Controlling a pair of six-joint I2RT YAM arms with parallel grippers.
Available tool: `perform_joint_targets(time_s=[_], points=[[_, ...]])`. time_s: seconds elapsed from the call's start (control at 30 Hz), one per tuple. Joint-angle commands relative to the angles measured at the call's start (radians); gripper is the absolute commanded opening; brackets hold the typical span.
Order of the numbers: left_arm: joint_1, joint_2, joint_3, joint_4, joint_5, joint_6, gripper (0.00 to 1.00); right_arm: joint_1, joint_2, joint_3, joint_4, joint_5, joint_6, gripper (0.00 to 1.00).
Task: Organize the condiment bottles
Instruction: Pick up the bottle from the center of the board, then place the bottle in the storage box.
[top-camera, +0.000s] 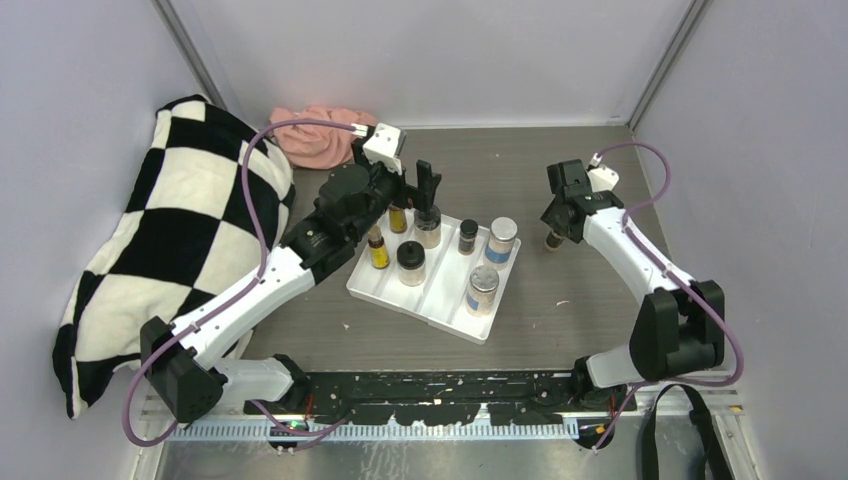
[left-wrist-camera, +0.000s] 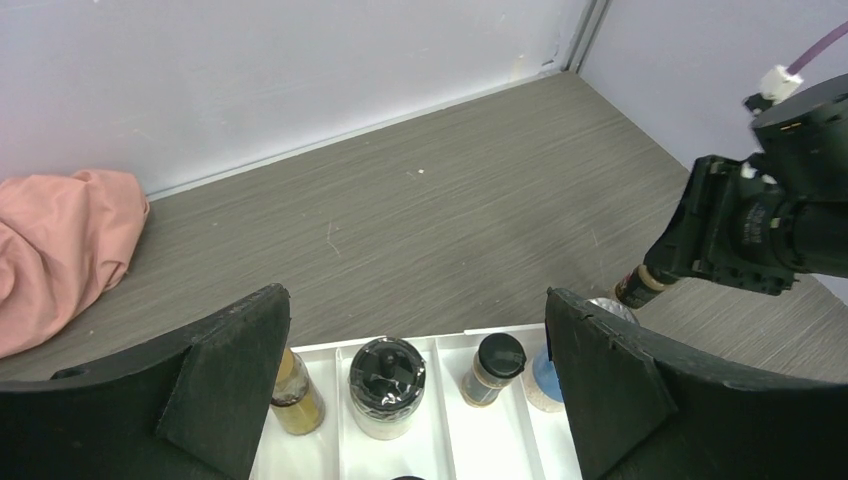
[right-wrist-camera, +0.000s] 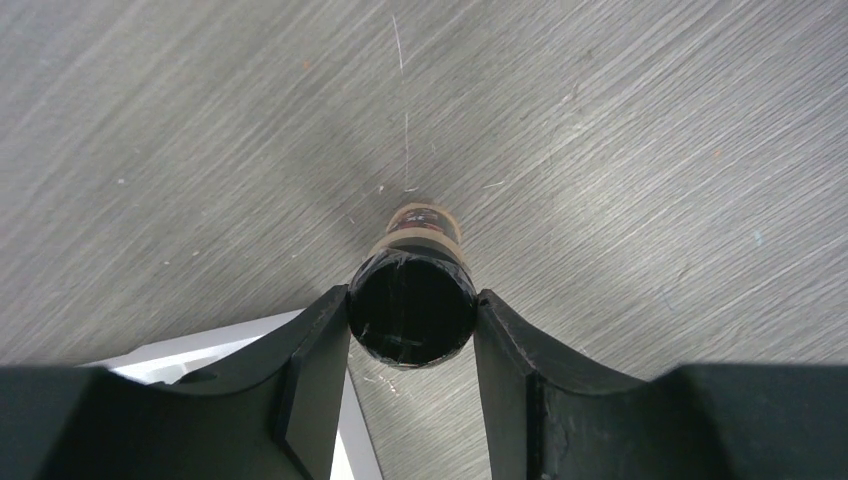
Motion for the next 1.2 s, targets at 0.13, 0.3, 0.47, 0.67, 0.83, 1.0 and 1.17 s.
perform_joint_targets(time_s=[0.13,0.3,0.47,0.67,0.83,1.0,1.17], points=[[0.005,-0.003,0.015,0.040,-0.011,-0.010,1.00,0.005,-0.201,0.081,-0.025,-0.008,-0.091,0.01],[0.005,-0.009,0.014,0.045,-0.039,-0.018,1.00,0.046,-0.279,0.139,-0.045,-0.048,-0.167,0.01],[0.005,-0.007,0.024,0.051,-0.108,-0.030,1.00,0.167,-0.328,0.208,-0.080,-0.023,-0.245,0.01],[0.005,-0.016,0.039,0.063,-0.227,-0.034,1.00,0.281,-0.362,0.253,-0.101,-0.052,-0.306,0.01],[0.005,-0.029,0.047,0.082,-0.315,-0.033,1.00,0.381,-0.347,0.290,-0.129,-0.060,-0.335,0.01],[0.005,-0.039,0.063,0.110,-0.377,-0.027,1.00,0.472,-0.317,0.314,-0.144,-0.069,-0.347,0.01],[0.005,-0.052,0.068,0.134,-0.406,-0.013,1.00,0.569,-0.267,0.339,-0.153,-0.054,-0.355,0.01]])
